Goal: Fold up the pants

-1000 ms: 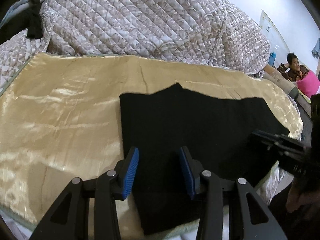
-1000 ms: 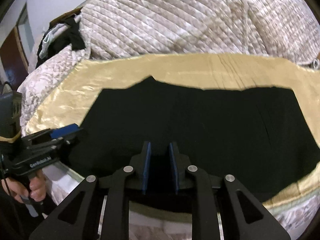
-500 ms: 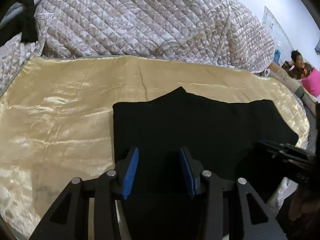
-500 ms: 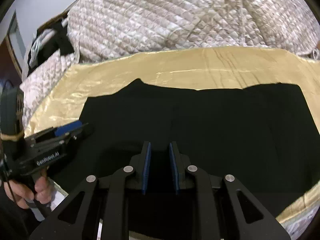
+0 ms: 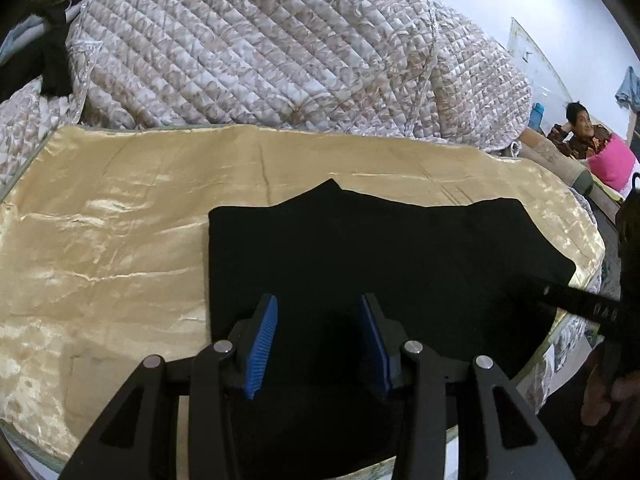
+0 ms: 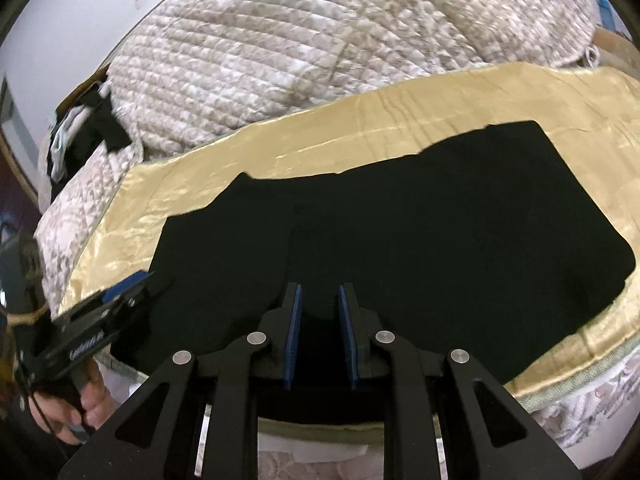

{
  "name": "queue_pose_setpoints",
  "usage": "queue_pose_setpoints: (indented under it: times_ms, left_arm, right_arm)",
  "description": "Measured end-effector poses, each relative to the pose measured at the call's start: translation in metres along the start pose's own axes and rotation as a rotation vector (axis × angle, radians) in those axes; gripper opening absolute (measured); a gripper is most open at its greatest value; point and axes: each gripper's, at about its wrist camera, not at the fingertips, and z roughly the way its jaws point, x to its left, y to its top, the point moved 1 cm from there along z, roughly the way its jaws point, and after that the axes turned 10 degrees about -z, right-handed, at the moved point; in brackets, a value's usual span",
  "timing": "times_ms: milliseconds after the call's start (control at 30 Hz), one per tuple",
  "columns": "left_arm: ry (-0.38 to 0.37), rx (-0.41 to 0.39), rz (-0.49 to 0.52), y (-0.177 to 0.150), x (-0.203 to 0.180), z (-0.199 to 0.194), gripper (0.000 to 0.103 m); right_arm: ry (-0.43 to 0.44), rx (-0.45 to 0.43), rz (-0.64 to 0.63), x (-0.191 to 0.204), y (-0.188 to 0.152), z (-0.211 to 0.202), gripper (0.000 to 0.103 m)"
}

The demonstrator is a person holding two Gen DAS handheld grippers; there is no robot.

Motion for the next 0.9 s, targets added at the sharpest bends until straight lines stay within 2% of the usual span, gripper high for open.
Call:
queue_pose_setpoints:
  times_ms: [100, 133, 167, 200, 367, 433, 533, 733, 900]
  left_arm:
    - [0.019, 0.024, -0.02, -0.002, 0.007, 0.005, 0.045]
    - [0.026, 0.029, -0.028, -0.001, 0.01, 0.005, 0.045]
    - [0.031, 0.026, -0.037, -0.001, 0.013, 0.003, 0.045]
    - [0.038, 0.015, -0.053, 0.002, 0.017, 0.0, 0.045]
    - [0.068, -0.006, -0.094, -0.003, 0.024, -0.014, 0.045]
    - [0.046, 0.022, -0.086, -0.013, 0.017, -0.016, 0.045]
    - [0.036, 0.023, -0.035, -0.028, 0.004, -0.022, 0.045]
    - [0.012, 0.016, 0.011, -0.034, -0.013, -0.028, 0.045]
    - [0.019, 0.025, 0.005, -0.031, -0.011, -0.022, 0.045]
  right_arm:
    - [0.019, -0.04, 0.079, -0.006, -0.003, -0.008, 0.021]
    - [0.017, -0.055, 0.101, -0.012, -0.006, -0.013, 0.032]
    - [0.004, -0.066, 0.116, -0.018, -0.009, -0.019, 0.053]
    - [-0.012, -0.077, 0.128, -0.024, -0.011, -0.025, 0.059]
    - [-0.089, -0.124, 0.242, -0.068, -0.02, -0.058, 0.06]
    - [-0.121, -0.134, 0.265, -0.077, -0.023, -0.067, 0.06]
    - [-0.168, -0.16, 0.33, -0.091, -0.032, -0.078, 0.06]
    - [-0.193, -0.142, 0.405, -0.11, -0.04, -0.075, 0.06]
    - [-0.158, -0.155, 0.497, -0.13, -0.041, -0.065, 0.06]
